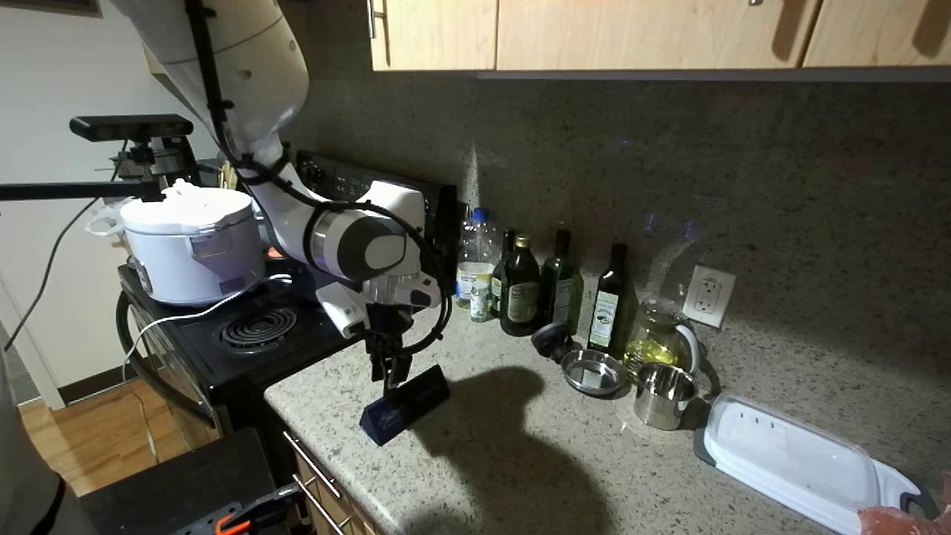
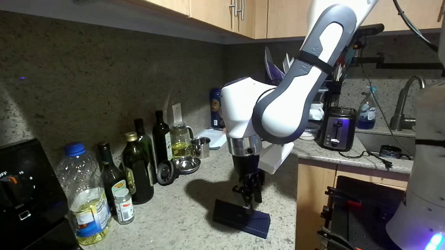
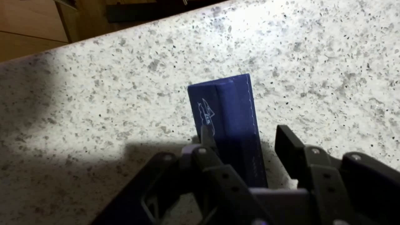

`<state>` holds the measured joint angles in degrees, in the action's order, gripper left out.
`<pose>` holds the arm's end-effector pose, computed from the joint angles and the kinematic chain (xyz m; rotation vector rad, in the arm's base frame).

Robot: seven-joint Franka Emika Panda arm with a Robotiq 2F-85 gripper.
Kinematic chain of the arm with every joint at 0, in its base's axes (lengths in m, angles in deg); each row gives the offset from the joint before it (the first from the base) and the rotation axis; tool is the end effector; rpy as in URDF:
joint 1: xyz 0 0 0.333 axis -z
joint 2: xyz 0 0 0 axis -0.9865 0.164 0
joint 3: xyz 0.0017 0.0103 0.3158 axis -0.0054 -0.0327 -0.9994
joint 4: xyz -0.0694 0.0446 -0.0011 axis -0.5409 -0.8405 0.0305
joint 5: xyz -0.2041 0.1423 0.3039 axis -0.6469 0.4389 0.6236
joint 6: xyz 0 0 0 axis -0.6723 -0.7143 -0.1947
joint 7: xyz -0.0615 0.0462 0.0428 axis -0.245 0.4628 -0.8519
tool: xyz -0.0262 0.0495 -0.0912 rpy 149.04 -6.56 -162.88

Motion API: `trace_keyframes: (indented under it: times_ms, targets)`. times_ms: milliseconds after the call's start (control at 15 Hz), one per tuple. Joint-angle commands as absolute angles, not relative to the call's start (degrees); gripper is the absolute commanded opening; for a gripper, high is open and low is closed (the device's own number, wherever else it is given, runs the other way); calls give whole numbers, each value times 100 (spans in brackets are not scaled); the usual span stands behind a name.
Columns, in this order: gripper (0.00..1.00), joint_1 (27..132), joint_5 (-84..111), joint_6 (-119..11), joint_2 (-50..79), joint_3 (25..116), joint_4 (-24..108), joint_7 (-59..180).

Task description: Open the blue glasses case

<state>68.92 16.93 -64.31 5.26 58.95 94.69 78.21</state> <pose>0.4185 0.1489 0.2161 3.1018 -0.0942 -0.2105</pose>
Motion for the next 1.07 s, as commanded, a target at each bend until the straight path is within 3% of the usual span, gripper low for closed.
trace_keyframes:
  times_ms: [0, 67, 200, 400, 533, 1000]
  targets:
    - [58, 6932, 1606, -6162, 704, 5942, 9244, 7761]
    - [35, 6931, 1605, -6140, 748, 5949, 9209, 7752]
    - [28, 6911, 1601, -6119, 855, 5950, 9150, 7754]
    - [4, 6892, 1606, -6087, 955, 5955, 9085, 7752]
    - [0, 6883, 1623, -6082, 994, 5955, 9074, 7755]
    - [1, 7028, 1954, -6275, 933, 5910, 9225, 7322]
